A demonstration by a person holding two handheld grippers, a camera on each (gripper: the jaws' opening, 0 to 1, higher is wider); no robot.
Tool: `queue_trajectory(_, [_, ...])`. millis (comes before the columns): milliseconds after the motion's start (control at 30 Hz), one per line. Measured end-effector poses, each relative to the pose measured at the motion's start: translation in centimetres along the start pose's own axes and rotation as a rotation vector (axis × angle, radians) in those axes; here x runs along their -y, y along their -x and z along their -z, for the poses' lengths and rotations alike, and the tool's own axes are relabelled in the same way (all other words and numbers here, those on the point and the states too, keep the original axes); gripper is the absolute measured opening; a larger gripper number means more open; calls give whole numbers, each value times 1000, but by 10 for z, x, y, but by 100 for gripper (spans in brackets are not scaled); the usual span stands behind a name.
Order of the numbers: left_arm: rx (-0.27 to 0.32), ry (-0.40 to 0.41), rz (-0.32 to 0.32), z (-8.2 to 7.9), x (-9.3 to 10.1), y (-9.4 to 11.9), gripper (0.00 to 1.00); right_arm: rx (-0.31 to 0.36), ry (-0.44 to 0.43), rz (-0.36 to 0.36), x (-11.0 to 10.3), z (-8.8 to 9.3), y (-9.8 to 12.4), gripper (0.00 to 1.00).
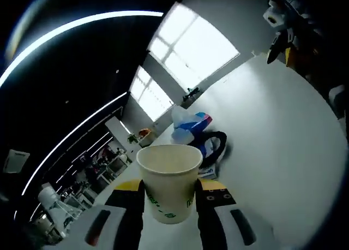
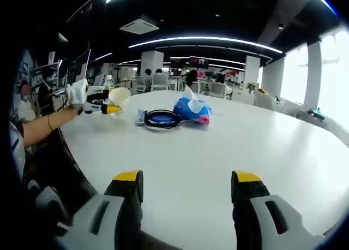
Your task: Arrange the tabletop items into an orderly group along one side of the table until the central work area is clear of visible clutter.
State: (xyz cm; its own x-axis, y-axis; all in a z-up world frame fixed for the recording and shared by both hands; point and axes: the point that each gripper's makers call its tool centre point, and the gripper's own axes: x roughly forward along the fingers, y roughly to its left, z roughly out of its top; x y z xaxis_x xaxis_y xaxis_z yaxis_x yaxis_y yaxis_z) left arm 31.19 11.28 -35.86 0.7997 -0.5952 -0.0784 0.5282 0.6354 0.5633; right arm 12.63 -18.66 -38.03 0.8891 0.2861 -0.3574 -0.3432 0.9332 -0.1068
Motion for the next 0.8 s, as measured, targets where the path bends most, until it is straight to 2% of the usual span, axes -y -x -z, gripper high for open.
queue_trajectory(133, [-7,49,-20,6,-7,2,36,-7,0,5,1,1,-1,63])
queue_trajectory(200, [-12,75,-51,8,-12,3,36,-7,-1,1,0,1,-1,63])
queue_trajectory(233, [-20,113,-87,11,-17,4,36,-6,-2,0,0,1,-1,63])
queue_trajectory(333, [-32,143,-166,18,-31,7,36,-6,0,0,0,1,-2,63])
queue_trajectory(367, [-37,199,-176,21,-32,6,36,-12,4,-1,0,2,-3,62])
queue_trajectory(400, [-46,219,-190,24,-33,7,36,-14,6,-3,-1,2,-3,62])
queue_trajectory(500, [-52,226,-215,26,-34,7,36,-21,11,-8,-2,3,-5,62])
queue_trajectory(567, [-55,283,-224,31,-36,6,36,-23,12,-7,-1,3,-5,62])
queue_trajectory(700, [-26,390,-234,33,-41,4,36,-20,9,-5,0,2,-5,62])
queue_trajectory(767, [-22,412,-250,35,-45,4,37,-21,9,-3,1,3,-5,62])
queue_trajectory(800, [-39,413,-252,38,-46,4,37,-22,9,-2,1,3,-5,62])
